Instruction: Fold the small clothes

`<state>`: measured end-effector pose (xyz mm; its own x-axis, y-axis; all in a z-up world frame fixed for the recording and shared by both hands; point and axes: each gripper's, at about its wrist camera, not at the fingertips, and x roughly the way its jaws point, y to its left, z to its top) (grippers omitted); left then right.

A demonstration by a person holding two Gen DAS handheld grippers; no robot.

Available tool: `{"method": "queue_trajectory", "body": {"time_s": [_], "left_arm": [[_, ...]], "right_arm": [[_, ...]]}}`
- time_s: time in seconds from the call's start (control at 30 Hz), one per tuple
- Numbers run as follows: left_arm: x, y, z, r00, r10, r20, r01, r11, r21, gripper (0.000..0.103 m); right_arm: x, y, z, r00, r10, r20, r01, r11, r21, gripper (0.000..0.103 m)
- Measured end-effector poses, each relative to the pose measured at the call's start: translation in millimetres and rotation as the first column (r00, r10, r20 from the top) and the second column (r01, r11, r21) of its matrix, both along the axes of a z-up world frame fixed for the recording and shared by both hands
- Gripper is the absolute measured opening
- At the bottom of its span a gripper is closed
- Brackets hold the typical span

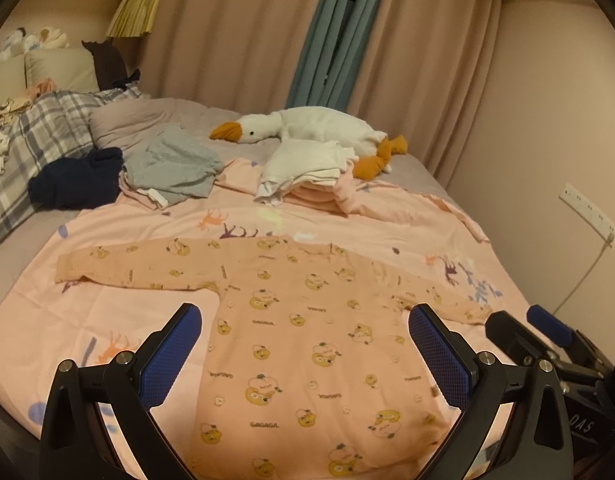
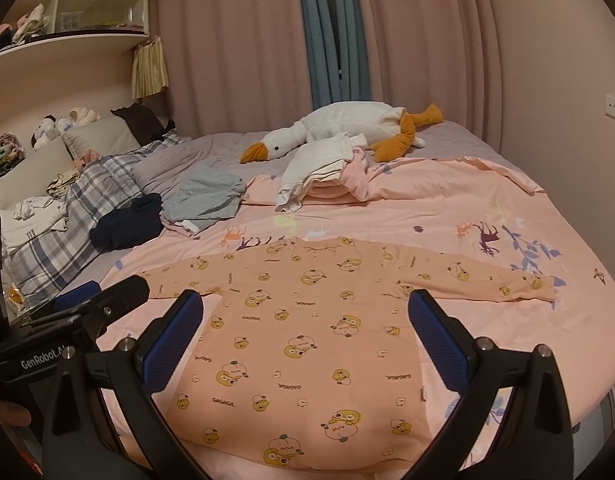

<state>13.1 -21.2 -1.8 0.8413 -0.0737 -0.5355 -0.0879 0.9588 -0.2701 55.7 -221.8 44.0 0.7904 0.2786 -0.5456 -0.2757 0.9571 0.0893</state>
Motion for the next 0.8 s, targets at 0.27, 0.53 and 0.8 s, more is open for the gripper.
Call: {"method": "queue_trajectory", "body": {"time_s": [0.27, 0.53, 0.8], "left_arm": [[2.9, -5.6, 0.7, 1.0, -0.018, -0.014, 0.018, 1.0, 0.014, 0.103], [3.9, -7.2, 1.8, 1.0, -0.021, -0.019, 0.022, 1.0, 0.016, 0.103], [5.6, -8.4, 2.3, 1.0, -0.014, -0.022, 0.014, 1.0, 0.023, 0.103]], "right_arm": [[1.2, -10.2, 0.9, 1.0, -0.031, 0.002, 0.031, 0.999, 0.007, 0.103], [2.4, -12.0, 1.8, 1.0, -0.031, 0.005, 0.031, 1.0, -0.002, 0.103], [3.5, -16.5, 2.4, 0.999, -0.052, 0.014, 0.052, 0.999, -0.01, 0.103]]}}
